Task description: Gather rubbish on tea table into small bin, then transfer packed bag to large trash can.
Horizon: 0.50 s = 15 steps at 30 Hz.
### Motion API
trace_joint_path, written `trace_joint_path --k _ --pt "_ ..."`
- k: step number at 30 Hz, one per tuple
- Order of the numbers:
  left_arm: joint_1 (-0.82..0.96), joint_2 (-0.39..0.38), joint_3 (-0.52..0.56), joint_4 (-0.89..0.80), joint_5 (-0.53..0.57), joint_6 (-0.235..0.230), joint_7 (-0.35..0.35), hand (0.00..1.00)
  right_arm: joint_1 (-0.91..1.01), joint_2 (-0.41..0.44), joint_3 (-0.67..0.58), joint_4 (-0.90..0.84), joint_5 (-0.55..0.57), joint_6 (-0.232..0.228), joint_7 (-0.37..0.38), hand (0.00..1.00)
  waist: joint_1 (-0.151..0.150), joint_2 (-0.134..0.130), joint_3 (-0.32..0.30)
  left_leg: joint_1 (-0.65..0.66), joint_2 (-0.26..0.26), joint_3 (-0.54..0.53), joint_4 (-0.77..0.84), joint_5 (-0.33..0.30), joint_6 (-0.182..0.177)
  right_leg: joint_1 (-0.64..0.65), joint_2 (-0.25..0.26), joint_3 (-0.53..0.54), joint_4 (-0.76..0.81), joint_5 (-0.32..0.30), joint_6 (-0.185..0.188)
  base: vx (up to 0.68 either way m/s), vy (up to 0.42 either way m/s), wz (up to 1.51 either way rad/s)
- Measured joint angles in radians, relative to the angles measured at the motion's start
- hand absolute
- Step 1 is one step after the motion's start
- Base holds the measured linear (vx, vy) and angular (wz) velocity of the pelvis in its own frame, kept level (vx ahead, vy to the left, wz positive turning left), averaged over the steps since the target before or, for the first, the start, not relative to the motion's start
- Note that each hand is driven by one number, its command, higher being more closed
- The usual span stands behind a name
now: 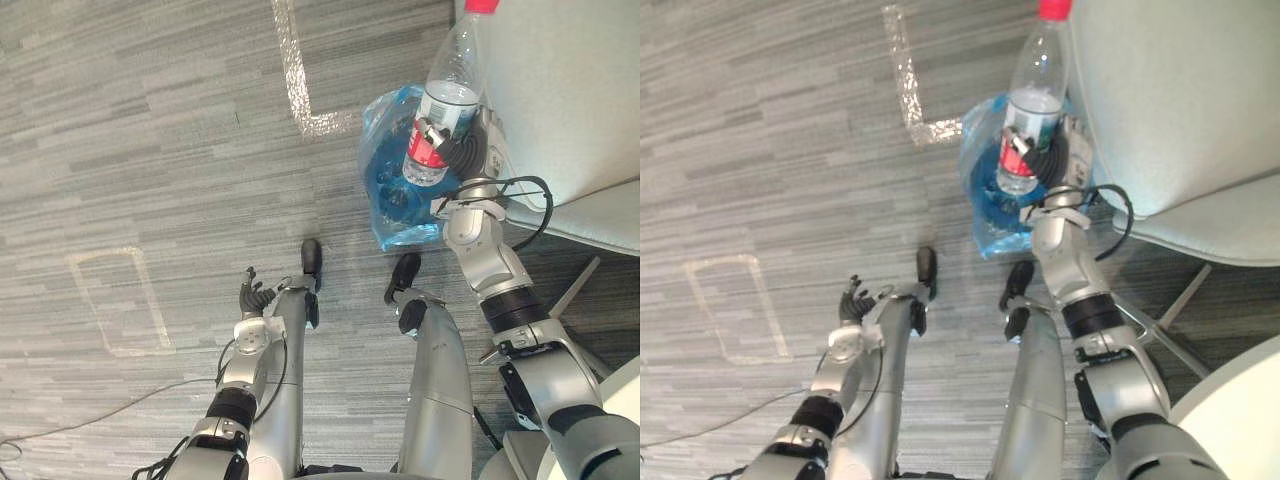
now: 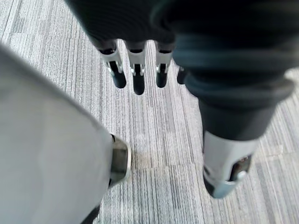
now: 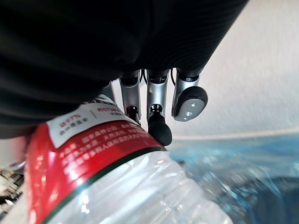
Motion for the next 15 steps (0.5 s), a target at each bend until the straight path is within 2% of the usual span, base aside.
trace_joint_path --k 3,4,15 --pt "-0.005 0.001 0.001 -0.017 -0.022 -0.007 0.000 0.00 -0.007 0.000 -0.014 0.044 0.001 0.004 0.000 1.00 0.004 0.000 0.000 -0.030 0.000 -0.002 0.010 0.001 0.000 -0.029 -0.002 -0.001 0.012 -0.005 -0.002 0.00 0.004 0.04" --pt "-0.006 0.003 0.001 -0.021 -0.029 -0.013 0.000 0.00 -0.007 -0.001 -0.021 0.047 0.001 0.004 0.000 0.00 0.004 0.000 0.000 -0.039 0.000 -0.002 0.016 0.001 0.000 -0.039 -0.003 -0.001 0.018 -0.006 -0.002 -0.01 0.007 0.04" --pt "-0.013 0.020 -0.001 -0.030 -0.033 -0.019 0.000 0.00 -0.002 0.031 -0.068 0.103 0.021 0.009 -0.012 0.00 0.002 -0.001 -0.001 -0.070 0.017 0.017 0.035 0.000 0.001 -0.076 -0.002 0.007 0.037 -0.008 -0.004 -0.03 0.008 -0.02"
